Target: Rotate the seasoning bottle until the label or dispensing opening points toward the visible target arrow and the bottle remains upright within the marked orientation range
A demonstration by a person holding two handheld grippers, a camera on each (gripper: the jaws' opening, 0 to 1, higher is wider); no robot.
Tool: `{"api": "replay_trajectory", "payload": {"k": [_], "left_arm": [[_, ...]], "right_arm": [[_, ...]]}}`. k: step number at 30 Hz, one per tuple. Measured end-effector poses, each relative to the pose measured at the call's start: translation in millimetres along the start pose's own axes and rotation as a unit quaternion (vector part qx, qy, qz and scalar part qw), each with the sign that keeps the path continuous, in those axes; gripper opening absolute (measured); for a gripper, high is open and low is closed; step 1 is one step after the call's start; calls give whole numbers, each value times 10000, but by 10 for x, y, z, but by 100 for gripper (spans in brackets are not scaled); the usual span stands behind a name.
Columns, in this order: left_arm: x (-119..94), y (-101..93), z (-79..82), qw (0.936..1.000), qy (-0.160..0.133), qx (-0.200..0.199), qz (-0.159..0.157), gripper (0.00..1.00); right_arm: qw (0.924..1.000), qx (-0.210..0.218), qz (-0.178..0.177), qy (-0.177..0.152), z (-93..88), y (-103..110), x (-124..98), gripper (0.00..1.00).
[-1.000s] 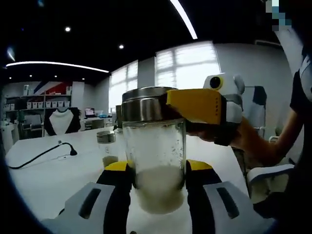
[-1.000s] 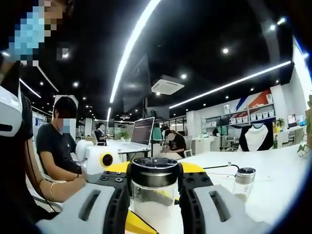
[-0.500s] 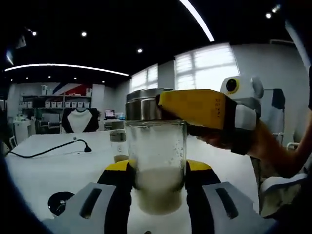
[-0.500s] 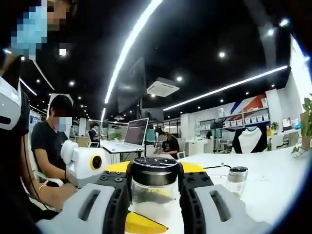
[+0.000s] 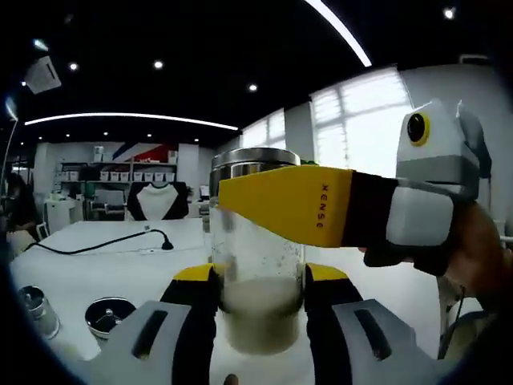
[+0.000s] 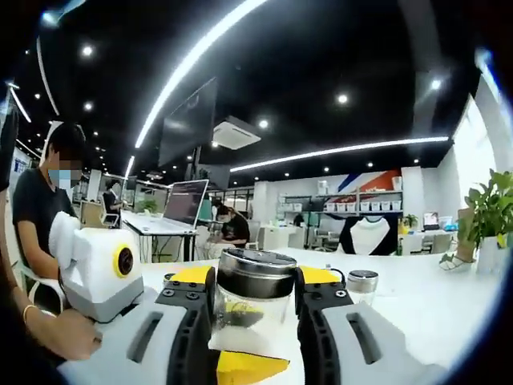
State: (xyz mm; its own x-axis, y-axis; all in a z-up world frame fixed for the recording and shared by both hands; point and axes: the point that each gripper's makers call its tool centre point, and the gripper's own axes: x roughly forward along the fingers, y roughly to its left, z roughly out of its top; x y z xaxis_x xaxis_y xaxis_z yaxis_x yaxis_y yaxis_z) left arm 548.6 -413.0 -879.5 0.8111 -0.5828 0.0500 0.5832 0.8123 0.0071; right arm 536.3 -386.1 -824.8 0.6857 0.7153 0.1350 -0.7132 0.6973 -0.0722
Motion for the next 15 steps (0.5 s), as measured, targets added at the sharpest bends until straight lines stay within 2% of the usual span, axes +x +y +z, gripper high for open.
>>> {"api": "replay_trajectory", "payload": {"k": [3, 6, 11, 15], "left_arm": [[-19, 34, 19, 9993, -2, 257, 262, 44], [-44, 38, 30, 9991, -77, 136, 403, 44], [-39, 29, -28, 9981, -30, 194, 581, 44], [-45, 36, -63, 9977, 17, 162, 654, 44]], "right_arm": [[9996, 153, -250, -30, -18, 1, -5, 38], [9988, 273, -401, -12, -46, 33, -2, 38], [9971, 417, -638, 74, -110, 82, 25, 48], [9958, 307, -851, 156, -171, 12, 38, 43]]}}
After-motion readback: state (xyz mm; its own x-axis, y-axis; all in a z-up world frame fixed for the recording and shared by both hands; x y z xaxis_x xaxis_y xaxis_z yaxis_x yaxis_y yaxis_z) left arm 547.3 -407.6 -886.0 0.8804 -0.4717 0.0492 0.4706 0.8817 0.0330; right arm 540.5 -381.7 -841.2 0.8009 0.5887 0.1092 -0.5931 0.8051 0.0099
